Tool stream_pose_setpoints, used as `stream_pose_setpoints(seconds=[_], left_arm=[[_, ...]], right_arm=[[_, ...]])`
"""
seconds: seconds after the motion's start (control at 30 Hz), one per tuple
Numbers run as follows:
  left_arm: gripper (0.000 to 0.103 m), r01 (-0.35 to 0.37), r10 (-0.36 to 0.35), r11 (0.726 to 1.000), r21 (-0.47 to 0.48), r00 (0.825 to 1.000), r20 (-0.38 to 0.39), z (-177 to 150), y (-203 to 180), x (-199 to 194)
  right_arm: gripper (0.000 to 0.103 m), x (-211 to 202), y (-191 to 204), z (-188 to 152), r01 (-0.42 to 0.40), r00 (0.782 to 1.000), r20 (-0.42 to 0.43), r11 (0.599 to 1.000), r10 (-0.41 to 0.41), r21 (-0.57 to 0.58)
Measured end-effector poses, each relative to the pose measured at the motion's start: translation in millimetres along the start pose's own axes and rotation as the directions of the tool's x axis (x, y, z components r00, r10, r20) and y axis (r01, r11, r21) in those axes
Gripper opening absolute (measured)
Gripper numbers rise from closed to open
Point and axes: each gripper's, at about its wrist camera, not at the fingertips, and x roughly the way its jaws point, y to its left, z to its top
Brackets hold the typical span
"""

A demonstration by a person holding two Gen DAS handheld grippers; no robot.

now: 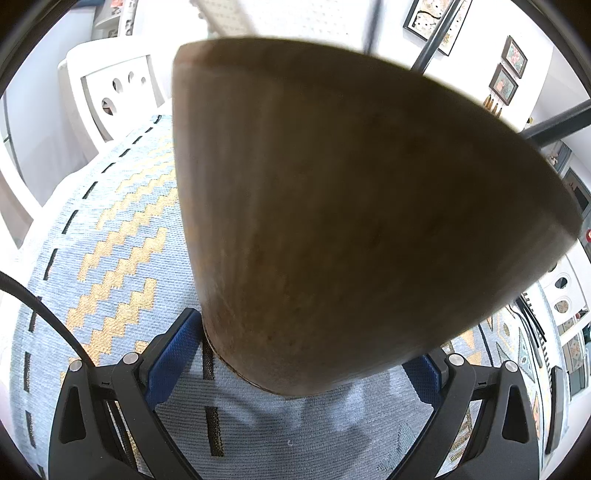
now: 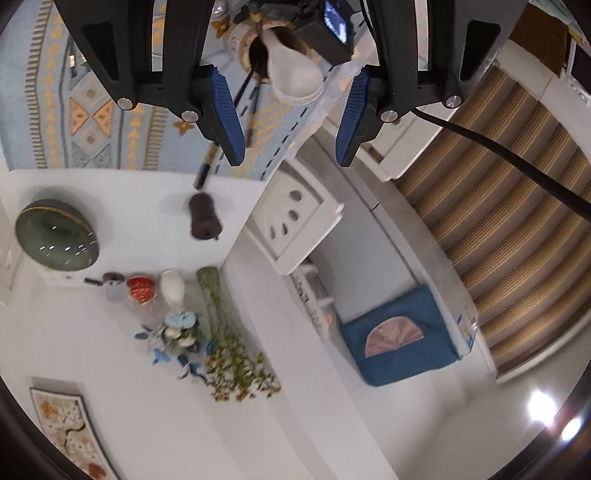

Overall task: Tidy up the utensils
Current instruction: 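Lift the chopstick and drop it into the wooden holder, then move the right gripper to the cutlery and grasp a silver spoon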

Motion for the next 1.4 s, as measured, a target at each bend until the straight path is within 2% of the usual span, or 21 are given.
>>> stream_pose_setpoints(seconds=[0.2,0.4,0.6,0.77,0.93,1.07,1.2,1.27,1.33,1.4], left_arm=[[0.099,-0.002,0.002,1.000,0.001,1.000,-0.001,-0.2,-3.0,3.7],[0.099,-0.003,0.003,1.000,0.003,1.000,-0.002,-0.9,-5.7,5.7],[0.099,-0.004,0.004,1.000,0.004,1.000,-0.002,-0.6,-6.3,5.3],[0.099,-0.007,0.007,1.000,0.008,1.000,-0.004,1.5,-13.3,2.3],[0.099,-0.012,0.012,1.000,0.012,1.000,-0.006,2.4,-18.5,2.6],[0.099,-0.013,0.013,1.000,0.013,1.000,-0.006,2.6,-21.4,2.3],[0.099,-0.013,0.013,1.000,0.013,1.000,-0.007,2.7,-22.6,1.3],[0.099,-0.012,0.012,1.000,0.013,1.000,-0.007,2.9,-23.0,1.2],[0.099,-0.012,0.012,1.000,0.012,1.000,-0.006,3.0,-23.5,1.4],[0.099,-0.013,0.013,1.000,0.013,1.000,-0.007,2.9,-23.2,1.3]], right_arm=[[0.049,-17.0,-14.8,4.6,0.018,0.999,0.025,0.999,-0.019,0.040],[0.049,-40.9,-31.2,3.0,0.088,0.995,0.043,0.995,-0.090,0.040],[0.049,-64.8,-57.9,-7.8,0.196,0.980,0.019,0.980,-0.197,0.040],[0.049,-83.9,-91.4,-22.0,0.287,0.958,-0.025,0.955,-0.286,0.079],[0.049,-86.8,-118.4,-38.7,0.342,0.938,-0.091,0.934,-0.334,0.102],[0.049,-79.4,-136.1,-59.4,0.373,0.921,-0.169,0.921,-0.352,0.114],[0.049,-60.6,-143.4,-80.4,0.361,0.911,-0.251,0.926,-0.326,0.109],[0.049,-40.2,-140.8,-94.8,0.344,0.892,-0.325,0.938,-0.314,0.038],[0.049,-14.7,-133.7,-115.9,0.310,0.848,-0.419,0.945,-0.324,-0.102],[0.049,6.5,-122.6,-139.9,0.235,0.805,-0.495,0.942,-0.327,-0.241]])
